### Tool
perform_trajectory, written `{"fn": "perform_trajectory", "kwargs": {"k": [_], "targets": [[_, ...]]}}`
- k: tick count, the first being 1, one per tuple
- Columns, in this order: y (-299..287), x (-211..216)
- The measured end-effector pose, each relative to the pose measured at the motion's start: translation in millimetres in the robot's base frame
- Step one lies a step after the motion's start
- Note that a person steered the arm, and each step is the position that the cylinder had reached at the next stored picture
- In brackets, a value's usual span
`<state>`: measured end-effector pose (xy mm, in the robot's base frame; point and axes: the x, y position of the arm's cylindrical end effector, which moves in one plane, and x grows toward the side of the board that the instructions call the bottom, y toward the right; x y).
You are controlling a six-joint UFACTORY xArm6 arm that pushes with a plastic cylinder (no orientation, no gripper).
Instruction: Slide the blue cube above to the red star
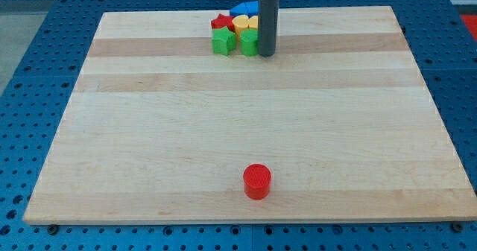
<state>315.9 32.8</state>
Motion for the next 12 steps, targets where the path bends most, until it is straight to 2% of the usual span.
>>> {"fn": "perform_trajectory", "kwargs": {"k": [8, 12], "targets": [[9.2, -0.1], [17.3, -75.4]]}}
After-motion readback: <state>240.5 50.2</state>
